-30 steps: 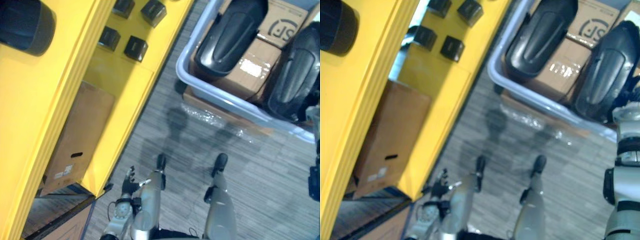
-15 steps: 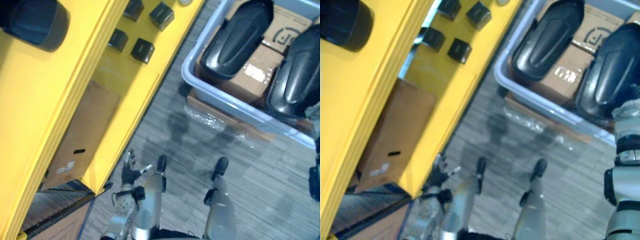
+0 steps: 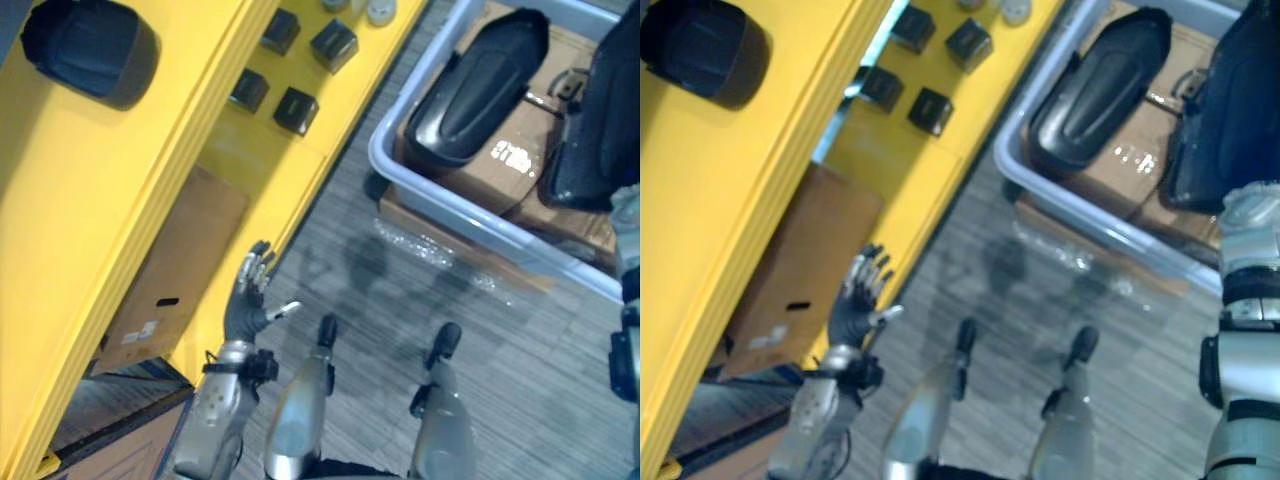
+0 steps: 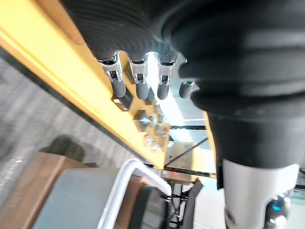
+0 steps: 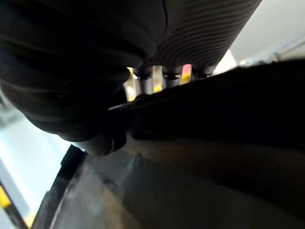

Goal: Walk over and take plastic housings, then place them on the shelf

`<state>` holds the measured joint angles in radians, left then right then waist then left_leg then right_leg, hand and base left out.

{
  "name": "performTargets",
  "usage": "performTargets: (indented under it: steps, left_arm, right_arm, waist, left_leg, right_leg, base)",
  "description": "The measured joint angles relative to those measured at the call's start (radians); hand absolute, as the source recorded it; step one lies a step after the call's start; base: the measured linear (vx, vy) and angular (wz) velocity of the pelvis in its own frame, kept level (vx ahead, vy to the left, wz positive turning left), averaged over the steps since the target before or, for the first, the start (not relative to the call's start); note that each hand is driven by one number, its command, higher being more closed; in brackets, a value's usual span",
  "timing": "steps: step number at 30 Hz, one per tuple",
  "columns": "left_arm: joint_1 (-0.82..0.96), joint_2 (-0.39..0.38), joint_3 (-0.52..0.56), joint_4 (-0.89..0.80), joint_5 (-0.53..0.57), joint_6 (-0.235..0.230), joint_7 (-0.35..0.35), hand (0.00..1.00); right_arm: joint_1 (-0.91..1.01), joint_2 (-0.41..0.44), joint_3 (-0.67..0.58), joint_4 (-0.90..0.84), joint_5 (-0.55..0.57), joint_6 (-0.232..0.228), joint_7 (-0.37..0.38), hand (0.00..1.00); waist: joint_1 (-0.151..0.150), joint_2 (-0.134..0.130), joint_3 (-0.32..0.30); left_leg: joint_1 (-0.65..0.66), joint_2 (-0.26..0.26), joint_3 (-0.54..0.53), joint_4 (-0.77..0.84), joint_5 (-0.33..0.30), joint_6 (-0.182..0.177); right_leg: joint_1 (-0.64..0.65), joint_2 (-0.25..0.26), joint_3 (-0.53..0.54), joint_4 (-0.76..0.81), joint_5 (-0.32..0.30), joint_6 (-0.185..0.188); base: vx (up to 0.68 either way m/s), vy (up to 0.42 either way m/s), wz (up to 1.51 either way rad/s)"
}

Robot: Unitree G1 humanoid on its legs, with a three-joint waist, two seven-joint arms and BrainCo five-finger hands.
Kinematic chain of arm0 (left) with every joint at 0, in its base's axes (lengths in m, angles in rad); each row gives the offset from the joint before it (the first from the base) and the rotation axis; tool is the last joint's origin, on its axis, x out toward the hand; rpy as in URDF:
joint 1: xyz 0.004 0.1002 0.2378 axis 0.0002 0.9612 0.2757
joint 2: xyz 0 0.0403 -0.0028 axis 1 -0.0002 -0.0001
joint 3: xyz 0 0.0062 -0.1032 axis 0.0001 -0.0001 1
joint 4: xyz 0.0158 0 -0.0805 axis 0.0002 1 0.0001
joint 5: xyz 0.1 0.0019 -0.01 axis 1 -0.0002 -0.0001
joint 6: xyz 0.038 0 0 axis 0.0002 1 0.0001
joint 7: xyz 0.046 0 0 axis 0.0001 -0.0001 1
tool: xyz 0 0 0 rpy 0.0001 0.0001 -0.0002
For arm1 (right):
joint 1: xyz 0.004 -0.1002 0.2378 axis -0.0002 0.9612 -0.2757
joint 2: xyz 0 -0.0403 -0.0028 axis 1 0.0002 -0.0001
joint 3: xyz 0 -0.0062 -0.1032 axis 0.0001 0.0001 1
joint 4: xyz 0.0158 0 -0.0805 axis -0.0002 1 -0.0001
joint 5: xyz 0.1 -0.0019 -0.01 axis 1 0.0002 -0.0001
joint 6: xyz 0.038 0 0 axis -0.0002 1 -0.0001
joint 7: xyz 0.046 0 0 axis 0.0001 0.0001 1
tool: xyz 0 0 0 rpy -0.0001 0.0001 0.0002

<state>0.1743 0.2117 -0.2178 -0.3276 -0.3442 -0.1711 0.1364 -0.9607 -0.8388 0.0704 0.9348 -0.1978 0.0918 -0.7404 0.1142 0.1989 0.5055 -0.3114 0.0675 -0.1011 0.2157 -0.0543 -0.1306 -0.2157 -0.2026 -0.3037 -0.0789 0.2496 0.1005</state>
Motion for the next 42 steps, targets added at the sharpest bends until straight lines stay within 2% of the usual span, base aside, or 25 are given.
performTargets:
  steps: [3,8,10,12,13,14,15,17,18,20,22,28,36,40,42]
  left_arm:
    - [-0.025,0.031,0.011,-0.01,0.002,0.0,0.001,0.0]
    - [-0.097,0.06,0.011,-0.017,0.01,0.007,0.002,0.0]
    - [-0.142,0.058,0.011,-0.017,0.009,0.019,0.002,0.0]
    - [-0.205,0.059,0.01,-0.015,0.005,0.045,0.011,0.0]
    - [-0.217,0.059,0.01,-0.012,0.004,0.049,0.013,0.0]
    - [-0.251,0.055,0.008,-0.004,-0.004,0.062,0.015,0.0]
    - [-0.264,0.055,0.007,0.0,-0.005,0.071,0.015,0.0]
    - [-0.321,0.052,0.0,0.051,-0.013,0.094,0.016,0.0]
    - [-0.345,0.045,-0.002,0.09,-0.013,0.109,0.022,0.0]
    - [-0.381,0.024,-0.014,0.154,-0.013,0.118,0.048,0.0]
    - [-0.412,0.011,-0.044,0.21,-0.012,0.129,0.077,0.0]
    - [-0.463,-0.015,-0.077,0.308,-0.009,0.137,0.13,0.0]
    - [-0.532,-0.045,-0.112,0.433,-0.003,0.171,0.207,0.0]
    - [-0.546,-0.067,-0.112,0.489,-0.038,0.173,0.217,0.0]
    - [-0.547,-0.073,-0.118,0.513,-0.053,0.171,0.217,0.0]
  right_arm:
    - [0.0,0.017,0.002,-0.032,-0.004,-0.013,-0.044,1.0]
    - [0.011,0.088,0.0,-0.123,-0.004,-0.019,-0.115,1.0]
    - [0.04,0.121,-0.008,-0.214,-0.005,-0.02,-0.138,1.0]
    - [0.115,0.195,-0.021,-0.354,-0.026,-0.031,-0.159,1.0]
    - [0.137,0.215,-0.021,-0.388,-0.035,-0.033,-0.159,1.0]
    - [0.2,0.256,-0.028,-0.479,-0.058,-0.04,-0.16,1.0]
    - [0.222,0.273,-0.031,-0.51,-0.069,-0.041,-0.16,1.0]
    - [0.281,0.334,-0.049,-0.596,-0.092,-0.046,-0.16,1.0]
    - [0.311,0.368,-0.05,-0.642,-0.095,-0.048,-0.162,1.0]
    - [0.356,0.398,-0.049,-0.704,-0.118,-0.063,-0.165,1.0]
    - [0.387,0.427,-0.042,-0.737,-0.144,-0.088,-0.166,1.0]
    - [0.405,0.474,0.015,-0.784,-0.184,-0.138,-0.163,1.0]
    - [0.41,0.546,0.146,-0.806,-0.237,-0.2,-0.131,1.0]
    - [0.42,0.567,0.186,-0.8,-0.28,-0.21,-0.13,1.0]
    - [0.425,0.579,0.211,-0.771,-0.29,-0.23,-0.13,1.0]
  waist:
    - [-0.007,-0.001,0.0]
    - [-0.021,-0.02,-0.009]
    - [-0.029,-0.04,-0.02]
    - [-0.044,-0.089,-0.054]
    - [-0.045,-0.103,-0.066]
    - [-0.05,-0.132,-0.097]
    - [-0.051,-0.142,-0.108]
    - [-0.074,-0.157,-0.139]
    - [-0.074,-0.169,-0.16]
    - [-0.079,-0.175,-0.189]
    - [-0.097,-0.183,-0.211]
    - [-0.124,-0.196,-0.238]
    - [-0.127,-0.214,-0.279]
    - [-0.127,-0.218,-0.283]
    - [-0.126,-0.224,-0.287]
  left_leg:
    - [0.002,0.001,0.001,0.002,0.001,-0.001]
    - [0.012,0.013,0.005,-0.001,0.002,-0.004]
    - [0.014,0.018,0.007,-0.003,0.003,-0.005]
    - [0.032,0.023,0.023,-0.019,0.004,-0.008]
    - [0.038,0.024,0.032,-0.023,0.004,-0.008]
    - [0.061,0.024,0.05,-0.041,0.004,-0.008]
    - [0.07,0.024,0.058,-0.044,0.004,-0.008]
    - [0.111,0.024,0.069,-0.059,0.002,-0.006]
    - [0.134,0.025,0.094,-0.071,0.001,-0.005]
    - [0.149,0.025,0.116,-0.069,-0.006,-0.004]
    - [0.16,0.029,0.13,-0.069,-0.008,-0.006]
    - [0.211,0.058,0.161,-0.072,-0.02,-0.018]
    - [0.23,0.067,0.168,-0.088,-0.02,-0.023]
    - [0.245,0.061,0.168,-0.092,-0.021,-0.022]
    - [0.244,0.061,0.168,-0.09,-0.021,-0.022]
  right_leg:
    - [0.004,0.001,-0.002,0.0,0.0,0.0]
    - [0.009,0.013,0.002,-0.001,0.0,0.0]
    - [0.009,0.017,0.003,-0.001,0.001,0.0]
    - [0.009,0.019,0.011,-0.001,0.001,0.0]
    - [0.009,0.019,0.017,-0.001,0.001,0.0]
    - [0.012,0.017,0.03,-0.001,0.001,0.0]
    - [0.015,0.016,0.034,-0.001,0.001,0.0]
    - [0.042,0.015,0.034,-0.001,0.0,0.001]
    - [0.044,0.014,0.044,-0.001,-0.001,0.002]
    - [0.044,0.014,0.063,-0.001,-0.005,0.004]
    - [0.046,0.016,0.067,-0.001,-0.017,0.006]
    - [0.074,0.042,0.086,-0.002,-0.028,-0.009]
    - [0.08,0.051,0.089,-0.002,-0.011,-0.012]
    - [0.093,0.046,0.09,-0.002,-0.01,-0.011]
    - [0.093,0.046,0.09,-0.004,-0.012,-0.01]
  base:
    - [0.0,0.0,0.0]
    - [0.0,-0.005,-0.05]
    - [0.01,-0.011,-0.04]
    - [0.03,0.008,-0.15]
    - [0.05,0.021,-0.32]
    - [0.06,0.027,-0.3]
    - [0.07,0.031,-0.25]
    - [0.05,0.024,-0.22]
    - [0.02,0.018,-0.34]
    - [0.02,0.021,-0.36]
    - [0.01,0.006,-0.23]
    - [0.01,-0.017,-0.19]
    - [0.02,-0.005,-0.02]
    - [0.0,0.012,0.0]
    - [0.0,0.0,0.0]
